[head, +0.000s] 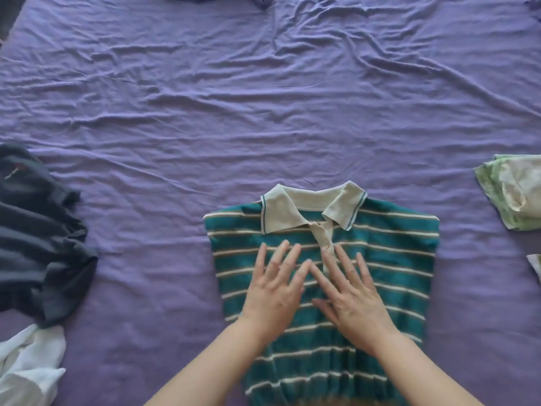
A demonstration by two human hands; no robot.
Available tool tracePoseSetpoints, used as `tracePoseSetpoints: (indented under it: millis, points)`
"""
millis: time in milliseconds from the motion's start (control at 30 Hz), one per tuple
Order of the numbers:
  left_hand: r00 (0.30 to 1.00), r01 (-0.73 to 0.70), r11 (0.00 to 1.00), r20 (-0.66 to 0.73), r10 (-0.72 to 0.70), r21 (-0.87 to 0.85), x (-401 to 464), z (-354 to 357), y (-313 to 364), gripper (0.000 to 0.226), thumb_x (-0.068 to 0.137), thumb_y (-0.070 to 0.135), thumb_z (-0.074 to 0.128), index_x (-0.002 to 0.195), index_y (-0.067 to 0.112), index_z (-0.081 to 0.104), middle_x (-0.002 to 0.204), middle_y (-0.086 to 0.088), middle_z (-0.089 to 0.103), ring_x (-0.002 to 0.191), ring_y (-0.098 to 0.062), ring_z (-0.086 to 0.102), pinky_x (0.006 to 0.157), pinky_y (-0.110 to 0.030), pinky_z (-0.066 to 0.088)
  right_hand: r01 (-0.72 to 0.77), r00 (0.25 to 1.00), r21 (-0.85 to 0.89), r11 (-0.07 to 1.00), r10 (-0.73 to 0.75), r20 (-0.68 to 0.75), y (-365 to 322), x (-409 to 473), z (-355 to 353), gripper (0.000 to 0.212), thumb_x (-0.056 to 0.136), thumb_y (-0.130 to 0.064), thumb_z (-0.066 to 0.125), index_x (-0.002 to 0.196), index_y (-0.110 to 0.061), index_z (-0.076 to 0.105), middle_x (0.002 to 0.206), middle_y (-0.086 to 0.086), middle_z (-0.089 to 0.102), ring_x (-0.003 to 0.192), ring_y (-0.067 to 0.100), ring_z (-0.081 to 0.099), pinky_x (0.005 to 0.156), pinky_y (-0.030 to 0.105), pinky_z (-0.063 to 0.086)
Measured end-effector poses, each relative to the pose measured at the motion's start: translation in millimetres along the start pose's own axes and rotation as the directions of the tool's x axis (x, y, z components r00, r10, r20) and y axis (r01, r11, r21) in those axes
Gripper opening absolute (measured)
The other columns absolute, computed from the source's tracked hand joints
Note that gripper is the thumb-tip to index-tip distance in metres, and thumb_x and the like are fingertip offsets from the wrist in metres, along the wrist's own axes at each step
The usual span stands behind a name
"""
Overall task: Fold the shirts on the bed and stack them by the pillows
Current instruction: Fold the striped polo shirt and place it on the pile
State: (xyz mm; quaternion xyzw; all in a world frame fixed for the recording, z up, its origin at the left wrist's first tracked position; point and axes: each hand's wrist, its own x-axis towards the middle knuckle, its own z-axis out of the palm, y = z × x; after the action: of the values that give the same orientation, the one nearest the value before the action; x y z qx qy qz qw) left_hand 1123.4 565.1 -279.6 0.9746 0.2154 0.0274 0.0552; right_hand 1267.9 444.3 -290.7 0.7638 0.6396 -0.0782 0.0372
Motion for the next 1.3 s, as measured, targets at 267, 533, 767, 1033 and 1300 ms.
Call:
tracePoseSetpoints:
  millis: [267,533,767,1033,1300]
  points:
    - [0.955,-0.077,0.995,0.282,0.093,-0.069,-103,27,74,0.065,0.083,0.061,0.046,0.137,0.025,0.048,0.146,-0.007,0.041,0.136,-0.03,0.036,0.105,-0.057,0.02,0.027,0.994,0.047,0.999,-0.032,0.102,2,-141,28,0.056,0.094,-0.056,0.029,0.141,-0.027,0.037,0.147,0.009,0.038,0.141,0.031,0.02,0.103,0.055,0.028]
    - [0.915,-0.038,0.998,0.404,0.012,0.057,-112,21,87,0.064,0.091,0.062,0.029,0.145,0.029,0.033,0.154,-0.005,0.024,0.143,-0.031,0.02,0.107,-0.06,0.017,-0.003,0.992,0.029,1.0,-0.001,0.124,0,-154,24,0.058,0.091,-0.059,0.026,0.137,-0.029,0.045,0.144,0.009,0.043,0.137,0.03,0.033,0.106,0.052,0.022]
    - [0.89,-0.008,0.999,0.456,0.03,-0.05,-147,-10,127,0.063,0.056,0.06,0.078,0.105,0.02,0.068,0.129,-0.013,0.057,0.126,-0.032,0.05,0.095,-0.051,0.047,0.182,0.97,0.136,0.974,-0.2,0.136,2,-215,10,0.052,0.053,-0.056,0.082,0.095,-0.029,0.07,0.128,0.014,0.059,0.119,0.031,0.056,0.092,0.051,0.047]
    - [0.848,-0.019,0.999,0.528,0.041,-0.046,-172,-4,135,0.031,0.083,0.028,0.053,0.11,0.016,0.057,0.151,-0.008,0.027,0.144,-0.027,0.013,0.116,-0.045,0.014,0.119,0.988,0.22,0.968,-0.138,0.073,-11,-224,19,0.037,0.041,-0.032,0.092,0.067,-0.025,0.065,0.117,0.017,0.065,0.108,0.035,0.062,0.082,0.047,0.053]
    - [0.92,-0.174,0.971,0.323,0.22,-0.166,-187,-25,117,0.023,0.067,0.039,0.061,0.07,0.016,0.061,0.102,-0.003,0.064,0.11,-0.024,0.059,0.091,-0.032,0.049,0.208,0.969,0.245,0.947,-0.233,0.077,4,-237,10,0.034,0.059,-0.053,0.081,0.065,-0.025,0.063,0.124,0.01,0.062,0.116,0.031,0.058,0.086,0.041,0.052]
